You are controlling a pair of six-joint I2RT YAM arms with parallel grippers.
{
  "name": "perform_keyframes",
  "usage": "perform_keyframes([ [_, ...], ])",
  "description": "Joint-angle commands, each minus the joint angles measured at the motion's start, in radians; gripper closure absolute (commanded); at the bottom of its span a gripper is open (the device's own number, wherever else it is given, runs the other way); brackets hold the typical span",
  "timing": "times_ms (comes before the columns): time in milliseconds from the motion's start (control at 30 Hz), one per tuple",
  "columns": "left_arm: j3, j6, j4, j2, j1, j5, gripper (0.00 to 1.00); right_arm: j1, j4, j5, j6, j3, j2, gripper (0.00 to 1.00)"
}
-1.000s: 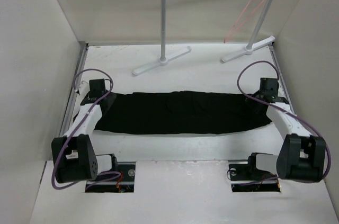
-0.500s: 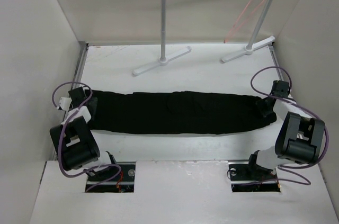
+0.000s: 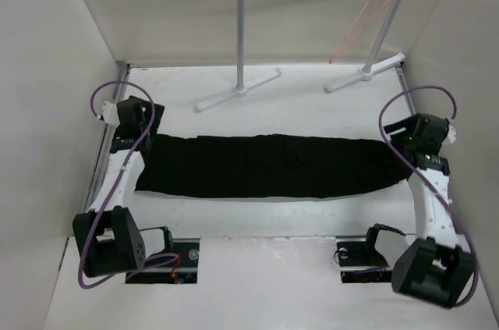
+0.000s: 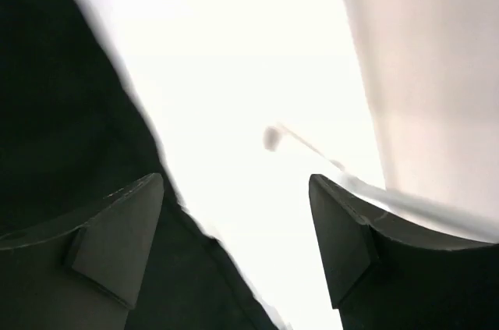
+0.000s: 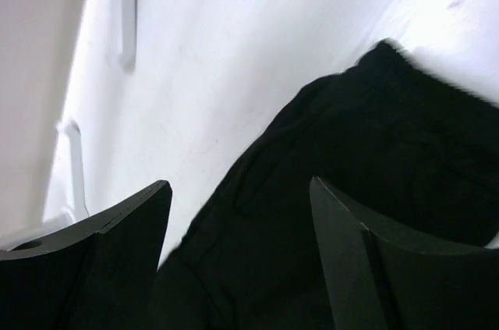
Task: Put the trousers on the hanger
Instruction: Fold the trousers at the center of the board.
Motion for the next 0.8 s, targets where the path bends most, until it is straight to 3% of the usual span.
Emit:
perform_keyframes([
  [0,0.018,0.037,-0.065,-0.055,-0.102,-0.021,0.26,-0.103,-0.118,0.082,0.023,-0.08,-0.14,0.22],
  [167,-0.019,0.063,-0.067,-0.118,-0.303,-0.015,0.26,-0.189,-0.197,0.171,0.022,-0.184,-0.261,0.15],
  [400,-0.078,0.098,-0.062,-0.184,-0.546,-0.021,0.26,-0.224,-0.071,0.021,-0.064,-0.184,-0.069,0.05],
  [767,-0.173,0.095,-0.068,-0.249,-0.544,0.032,0.27,-0.191,0.088,-0.011,0.065,-0.249,0.16,0.06],
])
